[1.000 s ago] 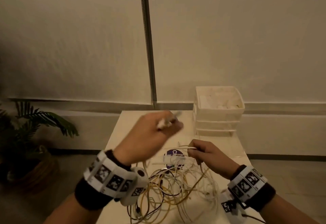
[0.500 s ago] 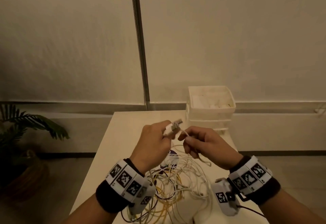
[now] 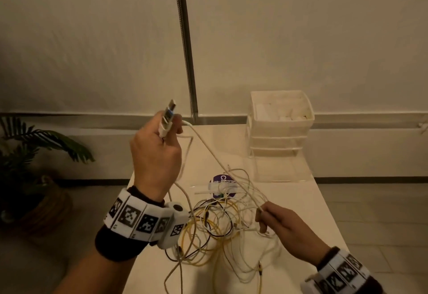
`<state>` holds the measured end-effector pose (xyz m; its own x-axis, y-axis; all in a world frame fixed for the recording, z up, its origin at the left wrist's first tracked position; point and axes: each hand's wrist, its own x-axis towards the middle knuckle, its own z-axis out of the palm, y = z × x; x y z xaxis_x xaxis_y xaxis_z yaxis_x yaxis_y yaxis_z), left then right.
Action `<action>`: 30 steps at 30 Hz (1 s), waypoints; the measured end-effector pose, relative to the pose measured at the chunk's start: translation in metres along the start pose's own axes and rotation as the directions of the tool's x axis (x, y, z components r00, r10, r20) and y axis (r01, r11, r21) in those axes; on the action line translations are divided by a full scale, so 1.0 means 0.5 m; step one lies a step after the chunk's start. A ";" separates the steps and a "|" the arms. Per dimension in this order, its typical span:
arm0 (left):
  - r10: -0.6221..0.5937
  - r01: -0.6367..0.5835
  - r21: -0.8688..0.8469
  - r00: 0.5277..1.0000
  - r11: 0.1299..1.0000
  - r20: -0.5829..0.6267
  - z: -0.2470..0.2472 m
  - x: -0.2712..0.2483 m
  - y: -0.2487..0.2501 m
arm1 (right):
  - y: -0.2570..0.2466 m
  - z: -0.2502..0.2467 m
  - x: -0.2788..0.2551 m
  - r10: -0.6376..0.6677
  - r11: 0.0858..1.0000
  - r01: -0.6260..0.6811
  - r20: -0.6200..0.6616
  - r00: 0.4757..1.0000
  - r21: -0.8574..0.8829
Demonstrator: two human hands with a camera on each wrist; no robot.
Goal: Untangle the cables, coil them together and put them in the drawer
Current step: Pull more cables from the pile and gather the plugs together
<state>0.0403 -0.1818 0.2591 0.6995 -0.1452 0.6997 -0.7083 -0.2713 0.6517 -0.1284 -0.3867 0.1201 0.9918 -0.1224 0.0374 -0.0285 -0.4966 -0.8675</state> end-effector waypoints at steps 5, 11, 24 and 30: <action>0.021 -0.030 0.061 0.989 0.998 0.146 -0.006 0.014 0.018 | -0.031 -0.009 0.042 0.022 0.987 0.008 -0.185 0.983 0.160; 0.186 -0.184 0.098 0.982 0.978 -0.012 -0.006 -0.015 0.041 | -0.110 -0.030 0.096 0.144 0.877 -0.016 -0.232 0.962 0.480; 0.060 -0.111 0.066 0.848 0.992 0.527 0.025 -0.036 0.029 | -0.254 -0.062 0.099 -0.154 0.970 0.162 -0.055 0.986 0.179; 0.072 -0.093 0.115 0.982 0.989 0.176 -0.019 0.011 0.021 | -0.122 -0.022 0.098 -0.115 0.993 0.115 -0.024 0.993 -0.023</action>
<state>0.0356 -0.1764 0.2724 0.6528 -0.3290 0.6823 -0.7544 -0.3640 0.5463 -0.0794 -0.3721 0.1802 0.9852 -0.0847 0.1488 0.0824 -0.5272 -0.8457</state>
